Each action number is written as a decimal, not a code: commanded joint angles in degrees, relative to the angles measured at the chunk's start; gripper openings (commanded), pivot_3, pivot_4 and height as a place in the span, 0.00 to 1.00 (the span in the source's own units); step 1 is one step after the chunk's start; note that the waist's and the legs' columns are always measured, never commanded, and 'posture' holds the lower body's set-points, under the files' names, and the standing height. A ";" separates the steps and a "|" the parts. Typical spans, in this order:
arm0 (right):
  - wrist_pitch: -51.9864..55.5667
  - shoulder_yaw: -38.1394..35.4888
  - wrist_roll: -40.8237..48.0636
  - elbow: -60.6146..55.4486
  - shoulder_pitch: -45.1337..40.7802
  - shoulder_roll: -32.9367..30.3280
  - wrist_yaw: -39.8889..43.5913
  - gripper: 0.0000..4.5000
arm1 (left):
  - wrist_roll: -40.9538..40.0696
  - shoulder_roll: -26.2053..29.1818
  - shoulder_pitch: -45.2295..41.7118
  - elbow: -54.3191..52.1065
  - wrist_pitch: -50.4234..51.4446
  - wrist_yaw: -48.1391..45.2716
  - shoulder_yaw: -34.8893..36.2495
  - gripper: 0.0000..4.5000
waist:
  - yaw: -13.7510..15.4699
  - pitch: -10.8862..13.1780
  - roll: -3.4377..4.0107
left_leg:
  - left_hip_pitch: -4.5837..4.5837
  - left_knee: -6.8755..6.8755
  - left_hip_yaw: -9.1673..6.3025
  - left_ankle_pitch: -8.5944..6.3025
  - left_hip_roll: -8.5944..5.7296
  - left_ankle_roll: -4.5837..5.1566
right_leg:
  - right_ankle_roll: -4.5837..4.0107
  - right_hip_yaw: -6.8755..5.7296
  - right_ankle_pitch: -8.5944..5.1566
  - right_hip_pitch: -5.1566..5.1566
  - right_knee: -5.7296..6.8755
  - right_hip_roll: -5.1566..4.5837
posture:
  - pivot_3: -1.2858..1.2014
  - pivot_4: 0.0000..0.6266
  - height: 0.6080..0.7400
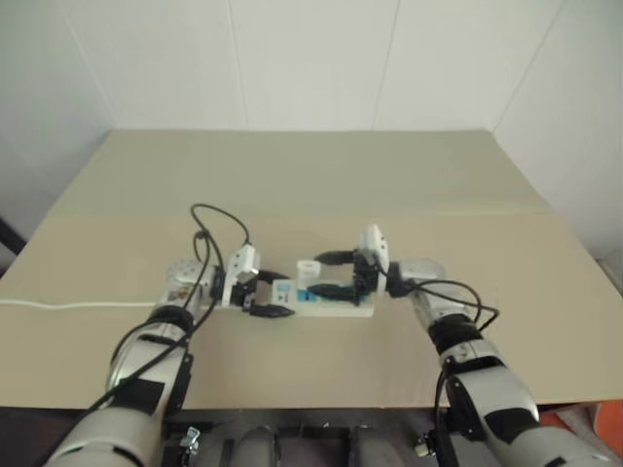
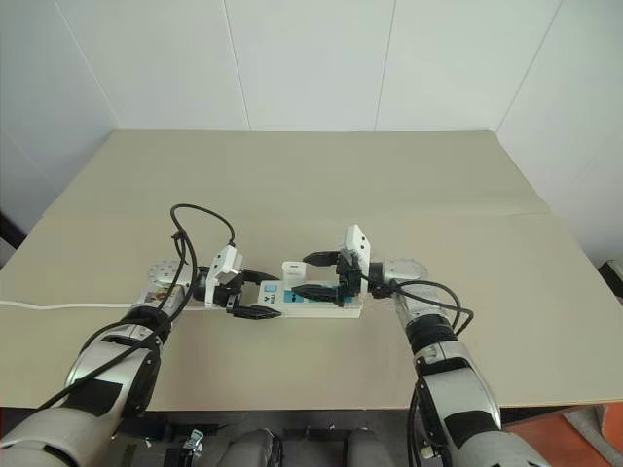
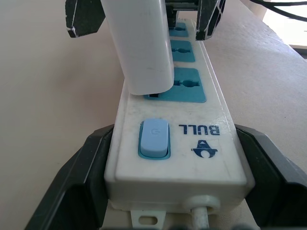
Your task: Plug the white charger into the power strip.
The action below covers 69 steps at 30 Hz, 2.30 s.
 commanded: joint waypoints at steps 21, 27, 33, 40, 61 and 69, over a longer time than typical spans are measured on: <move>5.32 -0.45 1.88 -5.02 -0.33 0.97 1.73 0.24 | 1.76 -0.80 1.30 -0.12 -0.71 -1.28 -2.17 0.74 | 0.06 0.02 0.01 | -0.11 -0.02 -0.01 0.00 -0.01 0.00 | 0.01 -0.01 0.00 -0.06 -0.08 0.00 | 0.52 0.24 1.00; -0.85 -0.35 0.77 -3.68 0.59 1.44 1.08 0.24 | 1.76 -0.76 1.29 -0.05 -0.79 -1.28 -2.22 0.74 | 0.04 0.02 0.01 | -0.15 -0.05 0.00 0.00 0.00 0.00 | 0.00 -0.01 0.00 -0.09 -0.16 0.00 | 0.52 0.24 1.00; -9.64 -0.28 -0.54 0.36 1.17 1.61 1.21 0.24 | 1.60 -0.68 1.36 -0.14 -0.68 -1.28 -2.34 0.74 | 0.02 0.03 0.01 | -0.15 -0.06 0.00 0.00 0.00 0.00 | 0.00 -0.01 0.00 -0.08 -0.19 0.00 | 0.52 0.24 1.00; -15.90 0.74 -2.45 4.70 0.90 2.02 1.32 0.24 | 1.41 -0.46 1.48 -0.30 -0.60 -1.28 -2.63 0.74 | -0.04 0.03 0.01 | -0.11 -0.06 0.00 0.00 0.00 0.00 | 0.00 -0.01 0.00 -0.06 -0.18 0.00 | 0.52 0.24 1.00; -10.16 3.24 -5.29 9.17 -2.45 2.19 0.10 0.24 | 0.73 -0.43 2.16 -0.73 -0.39 -1.28 -3.08 0.74 | -1.04 0.02 0.01 | 0.08 -0.05 -0.06 0.00 0.03 0.00 | 0.00 0.02 0.00 0.02 0.00 0.01 | 0.52 0.24 1.00; -13.14 2.51 -4.90 8.14 -1.95 2.26 0.20 0.47 | 0.89 -0.44 2.14 -0.57 -0.60 -1.28 -2.86 0.74 | -1.02 0.02 0.01 | 0.08 -0.05 -0.07 0.00 0.03 0.00 | 0.00 0.02 0.00 0.02 -0.01 0.01 | 0.52 0.24 1.00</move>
